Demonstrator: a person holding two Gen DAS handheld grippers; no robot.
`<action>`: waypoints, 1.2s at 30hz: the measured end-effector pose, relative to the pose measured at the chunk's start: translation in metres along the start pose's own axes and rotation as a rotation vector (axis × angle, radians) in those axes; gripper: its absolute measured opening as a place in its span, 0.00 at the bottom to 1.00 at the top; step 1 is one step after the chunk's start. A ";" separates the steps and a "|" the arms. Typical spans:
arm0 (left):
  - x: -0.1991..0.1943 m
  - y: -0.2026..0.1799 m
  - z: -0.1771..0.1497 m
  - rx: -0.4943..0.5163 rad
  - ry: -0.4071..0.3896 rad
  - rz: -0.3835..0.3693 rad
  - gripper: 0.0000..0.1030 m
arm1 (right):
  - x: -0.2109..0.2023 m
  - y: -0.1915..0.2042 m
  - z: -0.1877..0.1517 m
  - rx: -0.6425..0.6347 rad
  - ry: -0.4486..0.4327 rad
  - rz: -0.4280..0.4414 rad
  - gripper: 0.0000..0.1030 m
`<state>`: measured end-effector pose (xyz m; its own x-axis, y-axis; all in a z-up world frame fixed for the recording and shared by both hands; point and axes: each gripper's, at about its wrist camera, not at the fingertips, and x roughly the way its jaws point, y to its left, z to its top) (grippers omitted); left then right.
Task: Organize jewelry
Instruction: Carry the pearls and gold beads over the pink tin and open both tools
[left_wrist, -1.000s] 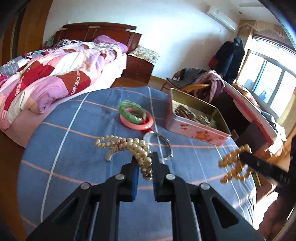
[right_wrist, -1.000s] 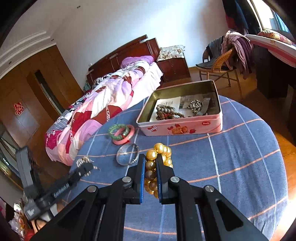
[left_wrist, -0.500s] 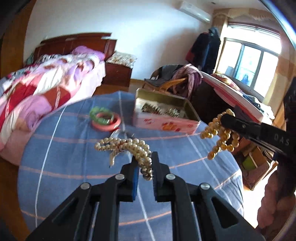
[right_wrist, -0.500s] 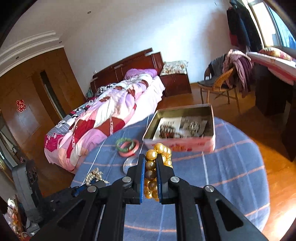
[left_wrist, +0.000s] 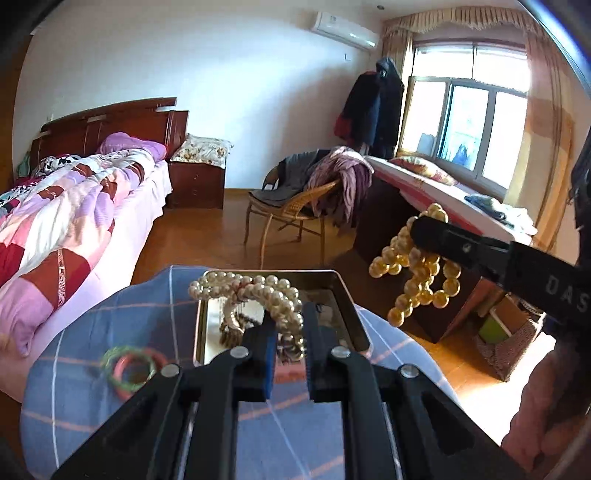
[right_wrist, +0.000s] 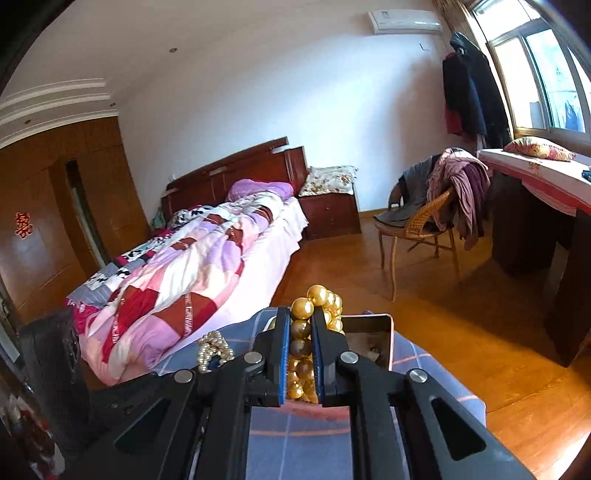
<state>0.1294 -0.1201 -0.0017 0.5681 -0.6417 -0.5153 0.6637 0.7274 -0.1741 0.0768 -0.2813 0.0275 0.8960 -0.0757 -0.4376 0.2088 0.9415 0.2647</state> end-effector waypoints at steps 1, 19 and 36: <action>0.010 0.001 0.002 -0.004 0.013 0.001 0.13 | 0.008 -0.003 0.000 0.001 0.008 -0.008 0.10; 0.109 0.010 -0.016 -0.026 0.200 0.070 0.13 | 0.135 -0.066 -0.038 0.113 0.234 -0.036 0.10; 0.056 -0.016 -0.008 0.107 0.125 0.272 0.94 | 0.074 -0.052 -0.024 0.135 0.163 0.017 0.37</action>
<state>0.1467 -0.1655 -0.0348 0.6717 -0.3873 -0.6315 0.5469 0.8342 0.0701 0.1231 -0.3277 -0.0396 0.8270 0.0040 -0.5622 0.2545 0.8890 0.3807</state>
